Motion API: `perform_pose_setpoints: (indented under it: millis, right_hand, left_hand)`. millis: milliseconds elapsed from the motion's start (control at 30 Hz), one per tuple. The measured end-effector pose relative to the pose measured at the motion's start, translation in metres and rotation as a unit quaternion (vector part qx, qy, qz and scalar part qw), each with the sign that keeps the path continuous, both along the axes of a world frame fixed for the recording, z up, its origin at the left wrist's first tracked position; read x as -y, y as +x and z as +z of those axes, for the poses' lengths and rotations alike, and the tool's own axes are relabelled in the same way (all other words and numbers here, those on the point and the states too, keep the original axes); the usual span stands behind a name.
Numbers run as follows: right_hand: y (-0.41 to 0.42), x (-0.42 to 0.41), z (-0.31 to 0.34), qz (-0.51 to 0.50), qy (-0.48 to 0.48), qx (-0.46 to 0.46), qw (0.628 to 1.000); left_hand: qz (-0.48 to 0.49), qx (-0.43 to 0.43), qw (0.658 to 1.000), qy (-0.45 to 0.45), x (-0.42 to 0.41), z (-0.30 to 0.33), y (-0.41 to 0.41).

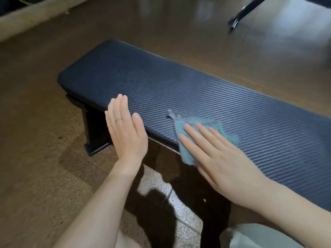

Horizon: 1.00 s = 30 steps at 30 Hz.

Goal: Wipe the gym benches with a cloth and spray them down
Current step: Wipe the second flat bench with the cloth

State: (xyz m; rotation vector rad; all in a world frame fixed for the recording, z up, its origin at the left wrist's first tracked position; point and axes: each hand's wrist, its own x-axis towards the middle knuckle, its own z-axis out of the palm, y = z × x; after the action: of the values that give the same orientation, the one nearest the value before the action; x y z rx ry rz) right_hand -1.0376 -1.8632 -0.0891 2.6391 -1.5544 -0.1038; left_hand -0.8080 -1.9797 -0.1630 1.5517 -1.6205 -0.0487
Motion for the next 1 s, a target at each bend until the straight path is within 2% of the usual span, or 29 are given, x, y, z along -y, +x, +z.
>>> perform_pose_setpoints:
  millis: [133, 400, 500, 633, 733, 1000]
  right_hand:
    - [-0.016, -0.012, 0.002, -0.009, 0.015, 0.002, 1.0]
    - [0.091, 0.123, 0.005, -0.039, 0.068, 0.058, 0.995]
    - [0.073, 0.098, 0.007, -0.018, 0.083, 0.063, 0.994]
    - [0.034, 0.032, 0.015, -0.008, 0.107, 0.081, 0.991]
    - [0.031, 0.03, 0.02, -0.031, 0.151, 0.096, 0.983]
    - [0.105, 0.162, 0.013, -0.041, 0.12, 0.103, 0.987]
  left_hand:
    - [-0.001, -0.037, 0.999, -0.004, -0.001, 0.002, -0.007]
    - [-0.032, -0.013, 0.999, -0.006, -0.002, 0.0, 0.006]
    - [-0.04, 0.012, 0.999, 0.001, -0.002, 0.001, 0.011]
    - [-0.04, 0.005, 0.999, 0.003, -0.001, 0.0, 0.01]
    - [-0.036, -0.008, 0.999, 0.003, 0.001, -0.002, 0.006]
    - [-0.039, 0.004, 0.999, 0.022, -0.001, 0.002, 0.009]
